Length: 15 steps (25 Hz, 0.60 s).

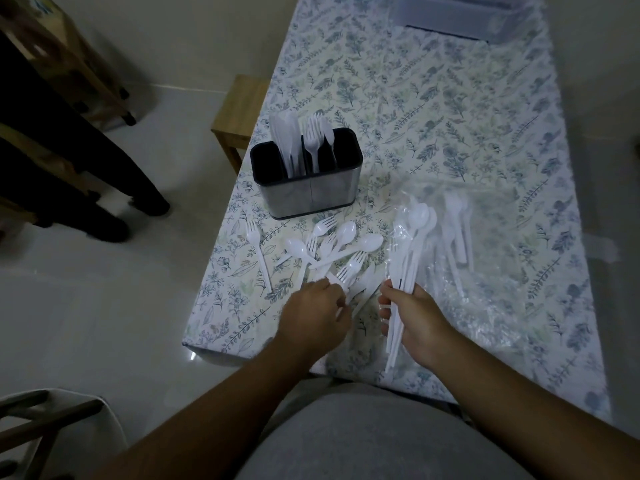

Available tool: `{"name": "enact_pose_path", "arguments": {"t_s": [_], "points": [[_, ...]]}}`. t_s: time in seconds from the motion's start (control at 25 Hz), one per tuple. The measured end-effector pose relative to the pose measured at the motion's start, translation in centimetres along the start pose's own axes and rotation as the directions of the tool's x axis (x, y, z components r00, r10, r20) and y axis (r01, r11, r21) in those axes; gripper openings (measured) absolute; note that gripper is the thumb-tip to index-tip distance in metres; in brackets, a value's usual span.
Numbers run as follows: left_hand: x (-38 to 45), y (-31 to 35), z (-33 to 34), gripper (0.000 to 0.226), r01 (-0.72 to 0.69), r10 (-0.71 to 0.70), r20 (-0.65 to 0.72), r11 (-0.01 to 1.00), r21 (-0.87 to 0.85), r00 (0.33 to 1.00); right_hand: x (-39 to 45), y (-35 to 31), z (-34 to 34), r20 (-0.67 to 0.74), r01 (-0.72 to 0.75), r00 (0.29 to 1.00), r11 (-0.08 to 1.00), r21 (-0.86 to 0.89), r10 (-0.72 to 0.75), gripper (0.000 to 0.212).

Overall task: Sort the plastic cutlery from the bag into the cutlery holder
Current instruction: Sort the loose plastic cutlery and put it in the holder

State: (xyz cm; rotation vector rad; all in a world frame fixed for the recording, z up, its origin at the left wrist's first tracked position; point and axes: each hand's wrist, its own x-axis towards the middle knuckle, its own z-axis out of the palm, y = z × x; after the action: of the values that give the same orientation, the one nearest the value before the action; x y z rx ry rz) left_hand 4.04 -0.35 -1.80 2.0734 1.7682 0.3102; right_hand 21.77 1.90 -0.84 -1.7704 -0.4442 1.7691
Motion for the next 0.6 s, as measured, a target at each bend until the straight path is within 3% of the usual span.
{"name": "enact_pose_path", "arguments": {"t_s": [0.12,0.32,0.48,0.6], "points": [[0.2,1.2,0.5,0.032,0.095,-0.106,0.166,0.993,0.075,0.98,-0.1,-0.1,0.0,-0.009,0.01,1.0,1.0,-0.006,-0.01,0.005],[1.0,1.2,0.4,0.02,0.209,-0.219,0.304,0.976,0.064,0.927,-0.1,0.4,-0.1,-0.006,0.016,1.0,1.0,-0.005,-0.016,0.001],[0.3,0.6,-0.1,0.025,0.355,-0.3,0.281,0.92,-0.169,0.912,0.1,0.7,-0.2,0.027,0.025,0.999,1.0,-0.015,-0.025,0.011],[-0.5,1.4,-0.9,0.016,0.329,-0.257,0.231,0.868,-0.372,0.939,0.1,1.2,-0.1,0.142,0.041,0.989,0.999,-0.031,-0.037,0.028]]}}
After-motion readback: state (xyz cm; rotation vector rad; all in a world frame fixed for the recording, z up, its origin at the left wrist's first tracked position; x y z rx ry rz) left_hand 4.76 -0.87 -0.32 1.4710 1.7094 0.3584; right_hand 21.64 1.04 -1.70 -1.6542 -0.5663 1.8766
